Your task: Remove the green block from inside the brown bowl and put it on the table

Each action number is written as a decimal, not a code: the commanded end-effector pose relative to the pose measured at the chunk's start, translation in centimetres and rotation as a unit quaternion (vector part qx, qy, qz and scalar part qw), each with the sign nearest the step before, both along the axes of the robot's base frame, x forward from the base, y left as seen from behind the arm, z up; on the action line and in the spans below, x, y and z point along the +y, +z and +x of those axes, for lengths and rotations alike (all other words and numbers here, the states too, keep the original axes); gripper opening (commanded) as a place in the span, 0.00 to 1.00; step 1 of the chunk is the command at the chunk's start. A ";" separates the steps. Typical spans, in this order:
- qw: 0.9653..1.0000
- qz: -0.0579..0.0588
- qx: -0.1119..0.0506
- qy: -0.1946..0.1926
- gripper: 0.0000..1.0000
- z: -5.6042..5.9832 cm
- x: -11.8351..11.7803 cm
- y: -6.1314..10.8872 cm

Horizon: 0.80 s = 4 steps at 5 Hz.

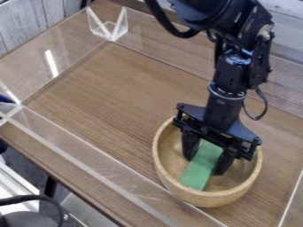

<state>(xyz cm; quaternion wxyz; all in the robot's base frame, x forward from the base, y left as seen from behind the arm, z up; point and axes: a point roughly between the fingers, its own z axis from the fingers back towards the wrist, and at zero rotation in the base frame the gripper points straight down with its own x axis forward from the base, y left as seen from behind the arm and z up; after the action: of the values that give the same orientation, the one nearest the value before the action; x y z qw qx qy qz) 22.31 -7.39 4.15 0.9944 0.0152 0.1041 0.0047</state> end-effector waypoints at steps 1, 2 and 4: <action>0.999 -0.020 -0.038 -0.001 0.00 1.1 -0.3 2.1; 0.999 -0.022 -0.034 0.005 0.00 0.9 -0.3 2.0; 0.999 -0.023 -0.031 0.016 0.00 0.6 -0.2 2.5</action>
<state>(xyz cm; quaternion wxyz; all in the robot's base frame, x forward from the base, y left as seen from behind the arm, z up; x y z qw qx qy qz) 22.02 -7.55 5.21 0.9944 -0.0009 0.1040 0.0175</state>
